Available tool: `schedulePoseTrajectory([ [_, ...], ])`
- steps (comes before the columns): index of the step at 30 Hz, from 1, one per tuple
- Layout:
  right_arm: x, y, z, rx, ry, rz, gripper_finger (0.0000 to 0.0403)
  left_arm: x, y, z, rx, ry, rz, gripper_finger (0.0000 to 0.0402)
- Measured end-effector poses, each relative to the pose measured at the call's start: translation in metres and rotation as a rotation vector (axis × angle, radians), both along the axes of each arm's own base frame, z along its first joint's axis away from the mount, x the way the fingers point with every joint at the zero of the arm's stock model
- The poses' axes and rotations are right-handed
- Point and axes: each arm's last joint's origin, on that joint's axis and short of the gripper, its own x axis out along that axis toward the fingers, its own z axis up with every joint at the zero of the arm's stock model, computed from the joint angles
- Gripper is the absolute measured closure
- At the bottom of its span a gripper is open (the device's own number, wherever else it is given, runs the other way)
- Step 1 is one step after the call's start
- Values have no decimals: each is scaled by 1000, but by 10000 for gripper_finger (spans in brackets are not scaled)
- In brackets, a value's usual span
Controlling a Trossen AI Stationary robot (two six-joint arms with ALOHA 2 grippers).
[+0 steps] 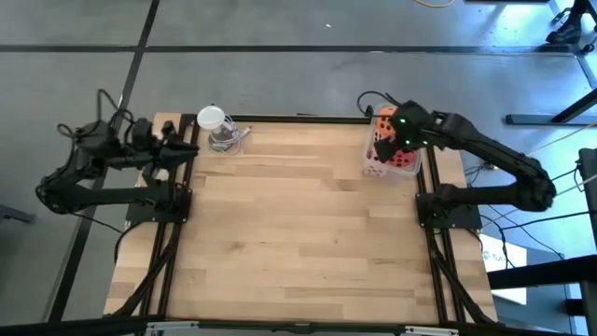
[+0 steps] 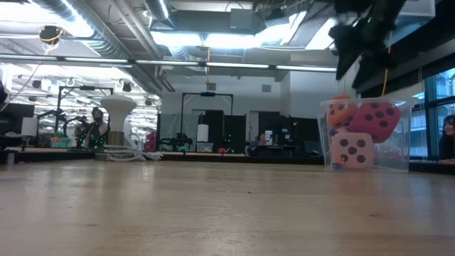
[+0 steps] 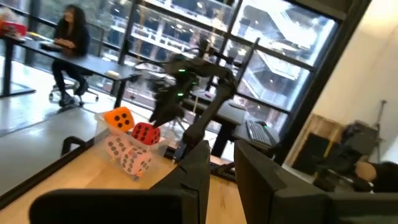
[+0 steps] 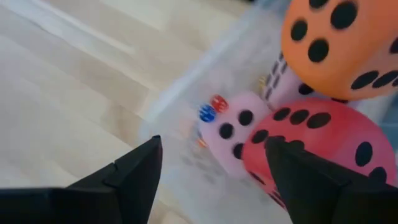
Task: Pick & Place Dice
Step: Return to Home Position
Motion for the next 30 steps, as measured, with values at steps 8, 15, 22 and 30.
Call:
schedulePoseTrajectory([
  [8, -40, 38, 38, -150, -264, -61, 131, -8, 0, -4, -50, 11, 75, 336],
  [15, -84, 66, 58, -334, -467, -155, 131, -4, 1, -20, 57, 78, 61, 336],
  [22, -104, 74, 51, -386, -514, -183, 131, -13, 0, -54, -21, -5, 130, 336],
  [30, -71, 73, 13, -341, -615, -54, 131, -14, 2, -80, -61, 4, 186, 336],
])
